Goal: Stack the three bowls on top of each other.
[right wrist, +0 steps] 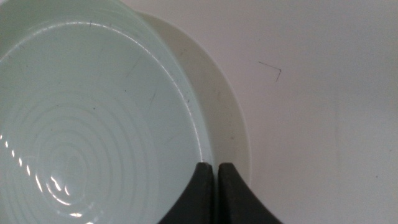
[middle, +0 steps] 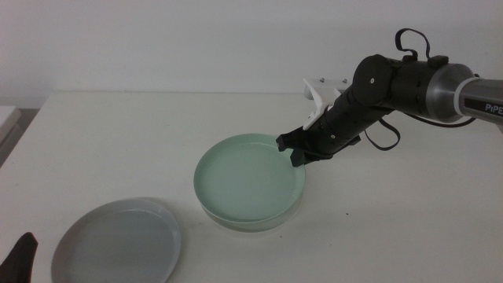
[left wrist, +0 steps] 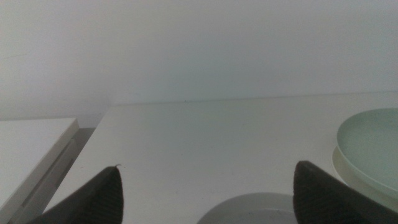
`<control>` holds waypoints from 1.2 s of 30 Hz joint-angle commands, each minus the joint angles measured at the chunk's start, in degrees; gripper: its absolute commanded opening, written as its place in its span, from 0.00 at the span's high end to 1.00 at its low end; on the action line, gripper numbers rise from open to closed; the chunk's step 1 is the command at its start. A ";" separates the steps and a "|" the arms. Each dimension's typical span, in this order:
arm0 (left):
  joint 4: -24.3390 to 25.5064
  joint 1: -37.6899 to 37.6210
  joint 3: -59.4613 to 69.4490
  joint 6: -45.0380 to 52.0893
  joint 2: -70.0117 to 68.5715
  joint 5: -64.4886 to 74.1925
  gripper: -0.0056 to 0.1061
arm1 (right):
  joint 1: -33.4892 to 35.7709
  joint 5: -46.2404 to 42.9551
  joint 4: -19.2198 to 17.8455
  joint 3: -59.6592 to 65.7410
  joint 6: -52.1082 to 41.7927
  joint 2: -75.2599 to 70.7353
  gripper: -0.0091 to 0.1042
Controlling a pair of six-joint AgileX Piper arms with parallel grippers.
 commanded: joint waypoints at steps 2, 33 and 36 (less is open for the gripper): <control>0.04 0.03 0.00 -0.08 -0.22 -0.70 0.11 | 0.15 -1.07 -0.26 0.14 -0.02 -0.20 0.93; 0.04 0.03 0.00 -0.08 -0.22 -0.70 0.11 | -11.24 9.35 6.75 26.88 -17.96 -72.69 0.24; 0.04 0.03 0.00 -0.08 -0.22 -0.70 0.11 | -11.24 10.79 6.88 29.02 -17.81 -78.06 0.25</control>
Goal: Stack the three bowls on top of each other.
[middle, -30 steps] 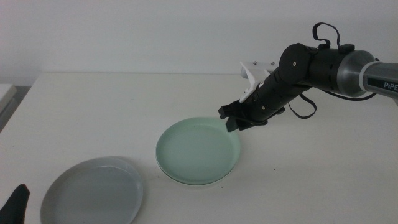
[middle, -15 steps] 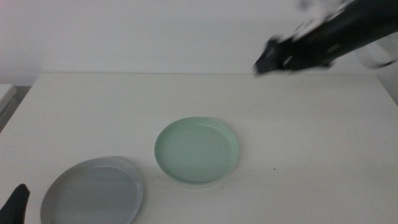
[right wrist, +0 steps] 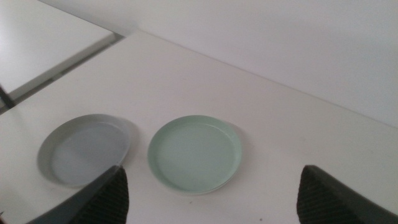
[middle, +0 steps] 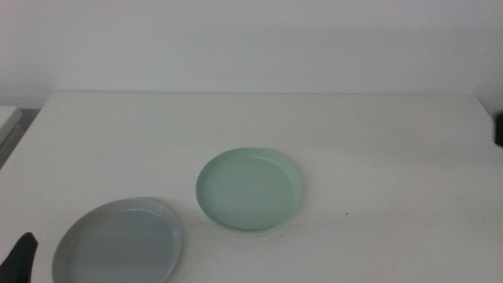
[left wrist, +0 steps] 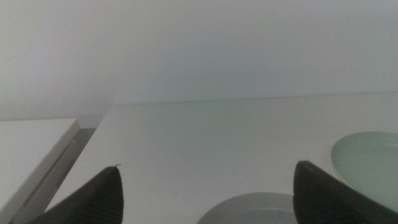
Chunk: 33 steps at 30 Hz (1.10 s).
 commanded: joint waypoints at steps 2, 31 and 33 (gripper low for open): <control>0.04 0.03 0.00 -0.08 -0.22 -0.70 0.11 | -0.29 1.25 0.40 1.31 -0.45 -3.05 0.26; -2.85 0.59 -18.23 -2.30 16.12 19.18 0.11 | -0.29 2.94 1.41 1.31 0.44 -3.13 0.26; -3.42 0.59 -28.34 -2.30 25.80 30.41 0.11 | -0.29 2.94 1.41 1.31 0.44 -3.13 0.26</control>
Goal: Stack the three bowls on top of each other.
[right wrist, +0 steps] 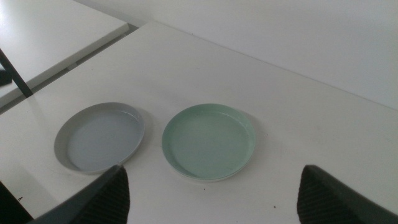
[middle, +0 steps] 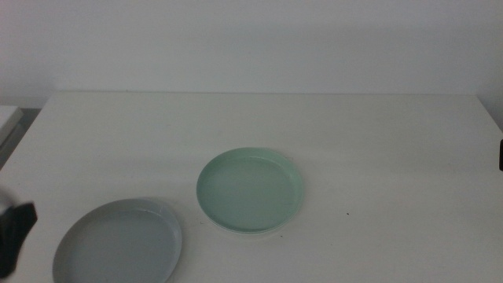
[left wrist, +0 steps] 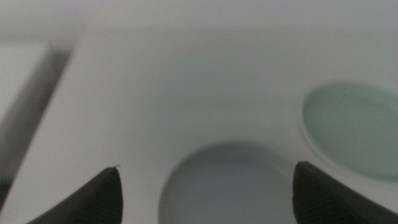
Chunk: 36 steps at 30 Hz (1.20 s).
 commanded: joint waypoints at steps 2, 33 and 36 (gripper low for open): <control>-0.85 0.11 -14.05 -0.61 13.67 16.00 0.11 | -0.29 -0.31 0.52 0.40 -0.12 -0.17 0.26; -2.57 6.62 -19.04 4.24 69.43 5.06 0.11 | -0.29 -0.31 0.63 0.40 -0.12 -0.17 0.26; -2.70 6.62 -18.96 4.24 70.56 4.65 0.11 | -0.29 -0.31 0.63 0.40 -0.12 -0.17 0.26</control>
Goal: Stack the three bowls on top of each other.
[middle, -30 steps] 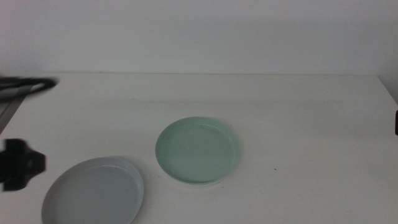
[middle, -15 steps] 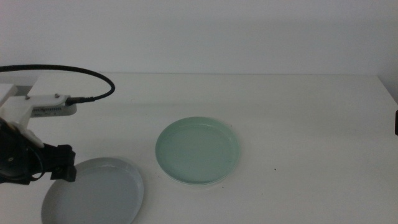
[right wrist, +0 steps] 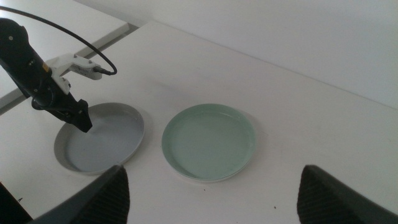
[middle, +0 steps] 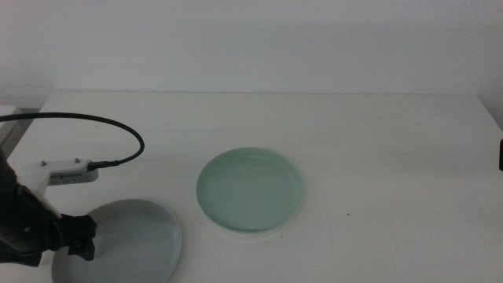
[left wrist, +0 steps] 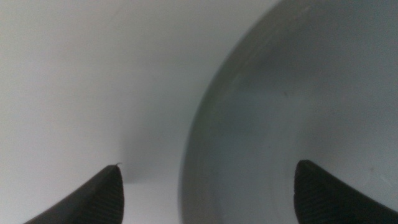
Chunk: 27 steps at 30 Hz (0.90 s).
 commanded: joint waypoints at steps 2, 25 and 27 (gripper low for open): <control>-0.82 0.27 0.19 -0.04 0.49 -0.99 0.12 | -0.29 -0.31 0.44 0.40 -0.23 -0.17 0.26; -0.65 0.27 -0.76 -4.06 3.01 4.75 0.97 | -0.29 -0.31 0.44 0.40 -0.23 -0.17 0.26; 1.25 0.27 -2.19 -5.20 0.52 8.59 0.97 | -0.29 -0.31 0.42 0.40 -0.23 -0.17 0.26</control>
